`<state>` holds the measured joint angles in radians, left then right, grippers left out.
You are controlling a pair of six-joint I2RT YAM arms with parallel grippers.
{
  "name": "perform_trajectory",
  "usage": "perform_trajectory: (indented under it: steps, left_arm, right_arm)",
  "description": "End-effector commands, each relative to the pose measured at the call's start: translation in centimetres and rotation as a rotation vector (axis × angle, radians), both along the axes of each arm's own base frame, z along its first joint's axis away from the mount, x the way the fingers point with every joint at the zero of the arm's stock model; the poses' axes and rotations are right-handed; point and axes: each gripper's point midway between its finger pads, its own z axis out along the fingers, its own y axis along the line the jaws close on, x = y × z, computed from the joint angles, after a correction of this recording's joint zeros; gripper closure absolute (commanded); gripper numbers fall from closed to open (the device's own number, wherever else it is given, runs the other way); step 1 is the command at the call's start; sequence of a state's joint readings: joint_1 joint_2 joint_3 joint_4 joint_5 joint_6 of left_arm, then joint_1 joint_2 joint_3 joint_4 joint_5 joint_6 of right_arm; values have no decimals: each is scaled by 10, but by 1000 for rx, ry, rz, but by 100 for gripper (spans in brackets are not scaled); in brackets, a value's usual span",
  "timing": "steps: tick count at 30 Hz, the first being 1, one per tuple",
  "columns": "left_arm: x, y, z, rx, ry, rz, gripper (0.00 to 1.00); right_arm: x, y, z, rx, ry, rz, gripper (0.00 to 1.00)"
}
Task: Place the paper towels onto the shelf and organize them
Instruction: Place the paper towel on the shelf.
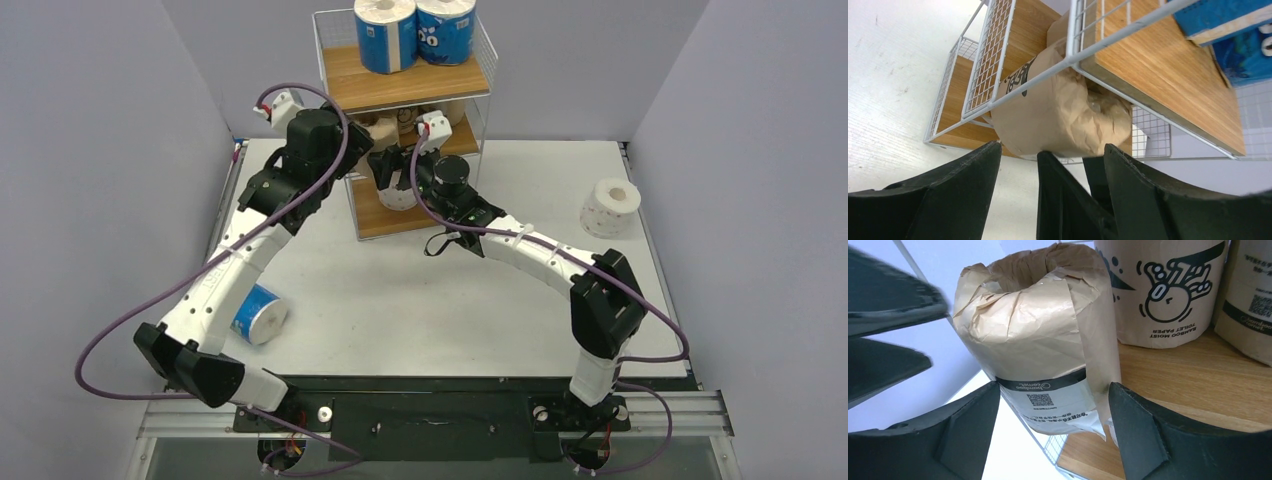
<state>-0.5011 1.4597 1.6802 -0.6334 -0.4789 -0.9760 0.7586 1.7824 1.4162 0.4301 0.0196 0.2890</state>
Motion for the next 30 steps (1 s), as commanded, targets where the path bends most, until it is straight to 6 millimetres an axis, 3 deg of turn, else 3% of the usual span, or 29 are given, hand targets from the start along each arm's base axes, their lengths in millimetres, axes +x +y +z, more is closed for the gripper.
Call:
perform_trajectory:
  steps: [1, 6, 13, 15, 16, 17, 18, 19, 20, 21, 23, 30]
  left_arm:
    - [-19, 7, 40, -26, -102, -34, 25]
    - [-36, 12, 48, -44, -138, -57, 18]
    - [-62, 32, 53, -36, -189, -39, 15]
    - [-68, 38, 43, -29, -189, -29, 15]
    - [-75, 43, 50, -40, -216, -25, 15]
    - [-77, 44, 39, -25, -203, -28, 15]
    - [-83, 48, 47, -38, -241, -27, 15]
    - [-83, 48, 36, -27, -238, -28, 15]
    - [-91, 53, 40, -35, -264, -24, 15]
    - [-92, 55, 29, -22, -257, -22, 15]
    - [-104, 64, 27, -13, -282, -14, 14]
    - [-124, 83, 0, 70, -261, -2, 11]
  right_arm:
    - [11, 1, 23, 62, -22, -3, 25]
    - [15, 5, 21, 59, -11, -4, 25]
    - [18, 8, 16, 65, 8, -3, 26]
    - [17, 13, 15, 68, 12, 23, 26]
    - [17, 14, 15, 70, 14, 26, 26]
    - [17, 16, 14, 73, 19, 32, 26]
    - [18, 17, 14, 74, 21, 34, 27]
    - [18, 18, 14, 77, 24, 37, 27]
    - [18, 19, 13, 78, 26, 39, 27]
    - [17, 20, 14, 79, 27, 42, 27]
    - [16, 19, 15, 82, 27, 45, 27]
    - [6, 9, 31, 83, 7, 48, 27]
